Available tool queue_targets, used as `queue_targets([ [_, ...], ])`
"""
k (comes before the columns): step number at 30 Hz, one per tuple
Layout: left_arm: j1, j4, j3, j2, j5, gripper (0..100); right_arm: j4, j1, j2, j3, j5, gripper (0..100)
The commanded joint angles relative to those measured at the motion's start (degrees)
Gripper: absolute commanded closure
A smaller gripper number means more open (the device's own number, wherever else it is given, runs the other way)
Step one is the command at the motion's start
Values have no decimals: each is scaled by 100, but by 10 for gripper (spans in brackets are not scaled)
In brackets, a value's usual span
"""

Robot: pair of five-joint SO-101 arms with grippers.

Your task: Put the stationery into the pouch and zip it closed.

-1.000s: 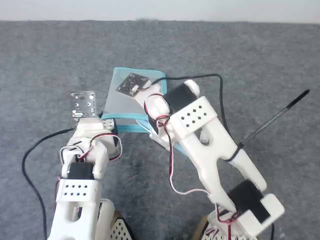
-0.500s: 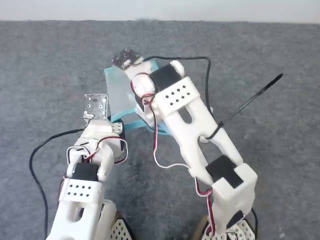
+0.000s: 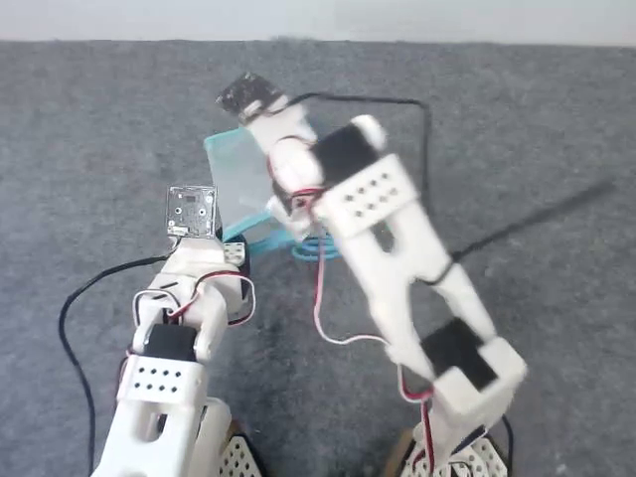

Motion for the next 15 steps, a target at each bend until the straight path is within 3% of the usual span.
queue_targets([
  [1, 62, -123, -84, -62, -97, 988, 207, 418, -1262, 396, 185, 825],
  [8, 53, -123, -84, -62, -97, 988, 110, 576, -2897, 2620, 607, 825],
  [15, -422, -123, -233, -97, -88, 988, -1560, 1543, -3169, 5793, 800, 825],
])
